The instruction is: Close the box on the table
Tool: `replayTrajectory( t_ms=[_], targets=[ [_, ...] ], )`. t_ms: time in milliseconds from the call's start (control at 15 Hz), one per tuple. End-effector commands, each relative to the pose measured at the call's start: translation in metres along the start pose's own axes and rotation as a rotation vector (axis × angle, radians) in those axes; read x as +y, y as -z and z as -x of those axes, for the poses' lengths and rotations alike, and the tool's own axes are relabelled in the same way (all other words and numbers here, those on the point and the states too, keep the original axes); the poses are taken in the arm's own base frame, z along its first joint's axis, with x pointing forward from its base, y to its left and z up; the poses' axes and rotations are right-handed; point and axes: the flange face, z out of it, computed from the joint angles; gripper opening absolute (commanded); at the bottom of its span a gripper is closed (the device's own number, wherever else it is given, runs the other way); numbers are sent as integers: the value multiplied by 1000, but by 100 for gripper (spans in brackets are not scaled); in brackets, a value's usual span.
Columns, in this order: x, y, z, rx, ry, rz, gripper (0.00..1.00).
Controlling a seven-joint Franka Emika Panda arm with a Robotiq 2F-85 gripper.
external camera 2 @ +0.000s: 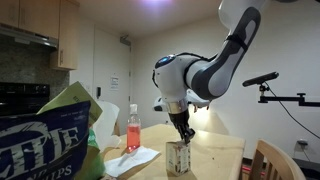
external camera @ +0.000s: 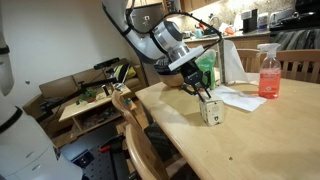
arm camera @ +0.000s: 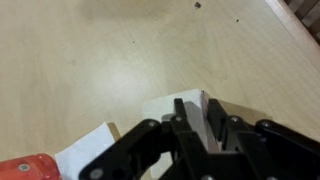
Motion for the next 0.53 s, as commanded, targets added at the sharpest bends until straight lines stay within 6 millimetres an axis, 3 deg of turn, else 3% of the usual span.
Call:
replayTrajectory(
  t_ms=[0, 467],
  targets=[
    [3, 8, -8, -44, 33, 34, 31],
    [1, 3, -17, -95, 73, 60, 30]
  ],
)
